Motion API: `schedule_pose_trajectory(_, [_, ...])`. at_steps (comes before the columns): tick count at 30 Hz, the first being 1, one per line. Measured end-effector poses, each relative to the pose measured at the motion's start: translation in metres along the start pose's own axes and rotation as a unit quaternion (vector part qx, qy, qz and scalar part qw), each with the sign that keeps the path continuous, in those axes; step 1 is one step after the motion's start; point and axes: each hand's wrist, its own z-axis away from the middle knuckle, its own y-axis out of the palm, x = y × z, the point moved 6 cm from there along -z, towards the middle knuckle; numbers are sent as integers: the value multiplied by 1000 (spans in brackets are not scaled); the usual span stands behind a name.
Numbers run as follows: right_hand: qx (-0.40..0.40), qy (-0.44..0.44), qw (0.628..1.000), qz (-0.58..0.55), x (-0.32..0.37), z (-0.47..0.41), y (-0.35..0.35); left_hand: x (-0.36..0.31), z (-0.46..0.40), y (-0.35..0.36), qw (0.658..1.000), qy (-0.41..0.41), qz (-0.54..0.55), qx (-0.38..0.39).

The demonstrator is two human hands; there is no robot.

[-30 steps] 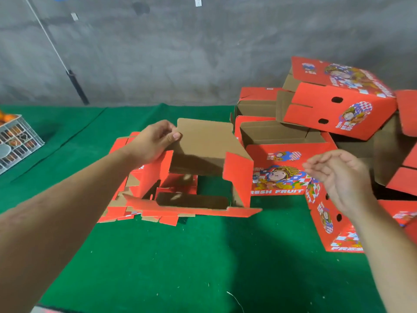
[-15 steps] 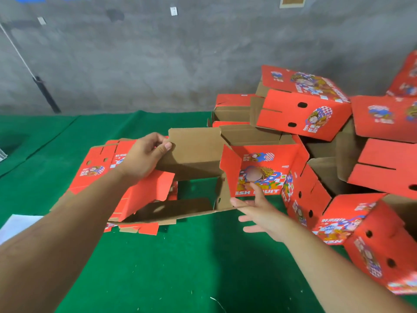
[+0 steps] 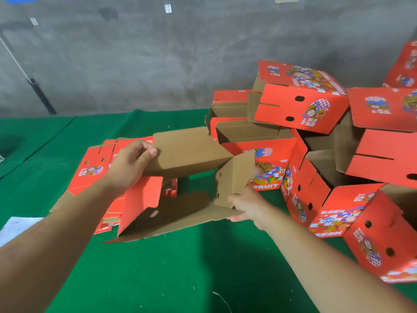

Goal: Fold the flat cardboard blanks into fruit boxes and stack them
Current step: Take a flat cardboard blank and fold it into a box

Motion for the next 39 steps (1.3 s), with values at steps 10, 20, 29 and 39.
schedule_pose_trajectory(10, [-34, -82, 990, 106, 14, 37, -80, -14, -16, -2, 993, 16, 4, -114])
schedule_pose_trajectory(20, [-65, -93, 988, 108, 32, 66, -84, -33, -23, 4, 997, 37, 23, -64])
schedule_pose_trajectory(29, [-148, -4, 984, 101, -11, 46, -125, -34, -10, 69, 999, 30, -2, 32])
schedule_pose_trajectory(39, [-152, 25, 982, 109, -25, 34, -120, -2, 11, 100, 969, -43, -189, 154])
